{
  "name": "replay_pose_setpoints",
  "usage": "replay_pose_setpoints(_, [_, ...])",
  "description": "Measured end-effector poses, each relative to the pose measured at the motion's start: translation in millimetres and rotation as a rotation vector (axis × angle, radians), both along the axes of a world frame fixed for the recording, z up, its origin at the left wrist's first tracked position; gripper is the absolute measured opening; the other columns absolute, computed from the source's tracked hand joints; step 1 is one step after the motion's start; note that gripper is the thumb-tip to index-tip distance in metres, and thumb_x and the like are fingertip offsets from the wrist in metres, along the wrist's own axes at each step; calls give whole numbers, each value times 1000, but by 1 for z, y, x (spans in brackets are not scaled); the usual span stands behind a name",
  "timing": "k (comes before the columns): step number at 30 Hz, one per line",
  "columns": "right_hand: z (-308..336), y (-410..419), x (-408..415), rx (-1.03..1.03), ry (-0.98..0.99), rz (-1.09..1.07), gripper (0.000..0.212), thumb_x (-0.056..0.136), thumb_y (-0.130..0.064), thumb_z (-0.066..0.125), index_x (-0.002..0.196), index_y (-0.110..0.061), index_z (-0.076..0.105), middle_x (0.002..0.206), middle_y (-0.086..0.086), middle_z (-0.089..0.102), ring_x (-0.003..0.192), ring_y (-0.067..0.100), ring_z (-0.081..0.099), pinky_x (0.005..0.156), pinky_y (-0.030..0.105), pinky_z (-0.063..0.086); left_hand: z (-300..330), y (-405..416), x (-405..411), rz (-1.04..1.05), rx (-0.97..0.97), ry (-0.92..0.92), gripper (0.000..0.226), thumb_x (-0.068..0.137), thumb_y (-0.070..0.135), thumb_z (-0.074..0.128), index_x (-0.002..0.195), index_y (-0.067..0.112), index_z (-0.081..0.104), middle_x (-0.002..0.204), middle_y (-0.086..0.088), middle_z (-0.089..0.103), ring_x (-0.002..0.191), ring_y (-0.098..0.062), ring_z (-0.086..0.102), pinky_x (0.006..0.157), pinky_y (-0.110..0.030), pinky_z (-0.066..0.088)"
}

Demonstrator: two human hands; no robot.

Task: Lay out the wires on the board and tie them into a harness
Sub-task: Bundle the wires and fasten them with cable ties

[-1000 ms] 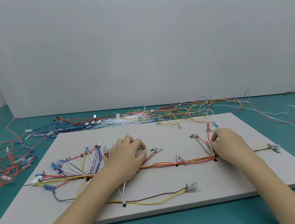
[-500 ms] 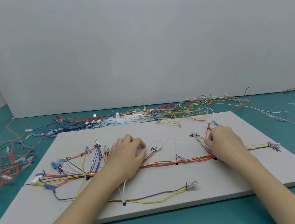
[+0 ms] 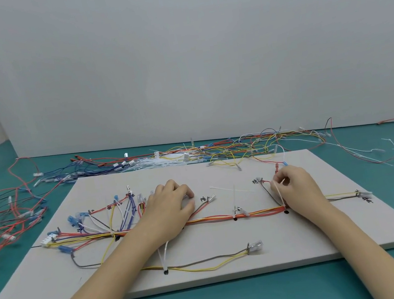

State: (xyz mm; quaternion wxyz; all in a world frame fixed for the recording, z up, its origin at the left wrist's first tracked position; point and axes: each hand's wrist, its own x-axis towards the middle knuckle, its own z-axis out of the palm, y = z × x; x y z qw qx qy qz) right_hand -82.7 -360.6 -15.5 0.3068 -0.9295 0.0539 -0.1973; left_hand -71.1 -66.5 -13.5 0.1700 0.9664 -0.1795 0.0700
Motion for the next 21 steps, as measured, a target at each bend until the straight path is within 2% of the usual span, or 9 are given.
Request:
replay_pose_setpoints(2, [-1,-1,2,-2,62,-15,19,84,-17,62,66,-20,58,69,-9,58,78,24,55,69,34,44,0,-1,0,1,1,-2,24,99,40,40,117,32,54,117,5,44,111,-20,39,94,-35,36])
replay_pose_setpoints(7, [-1,2,7,-41,117,-57,18,86,-30,67,68,-29,63,76,-12,64,91,23,56,81,36,46,-2,-1,1,12,9,-27,23,98,40,41,116,32,54,116,5,45,110,-20,40,92,-34,36])
replay_pose_setpoints(10, [-1,1,12,153,155,-32,12,85,-25,71,73,-24,71,81,-8,68,87,21,61,87,40,48,-2,-2,1,15,3,-31,23,97,40,42,115,32,54,116,5,45,110,-20,40,91,-35,35])
replay_pose_setpoints(13, [5,-3,14,423,246,-3,10,84,-23,73,75,-21,73,71,-8,64,67,12,54,72,34,45,-2,-3,1,18,3,-38,23,97,39,41,115,32,54,117,4,45,109,-20,40,90,-35,35])
replay_pose_setpoints(16, [4,-3,15,487,258,-4,8,85,-24,72,78,-21,73,66,-9,59,64,9,49,63,27,38,-3,-2,1,22,5,-38,23,97,39,41,115,32,54,116,4,45,109,-20,41,90,-36,35])
replay_pose_setpoints(19, [7,-1,11,640,198,30,11,90,-15,66,81,-19,72,68,-6,61,60,9,49,54,20,40,-3,-2,1,17,4,-34,23,97,39,41,115,31,54,116,4,45,109,-20,41,91,-36,36])
replay_pose_setpoints(21, [15,-4,5,729,195,92,11,90,-14,65,84,-17,73,72,-6,66,61,7,54,53,19,41,-2,-3,1,17,2,-32,23,97,39,41,115,31,54,116,4,45,109,-20,40,92,-36,36])
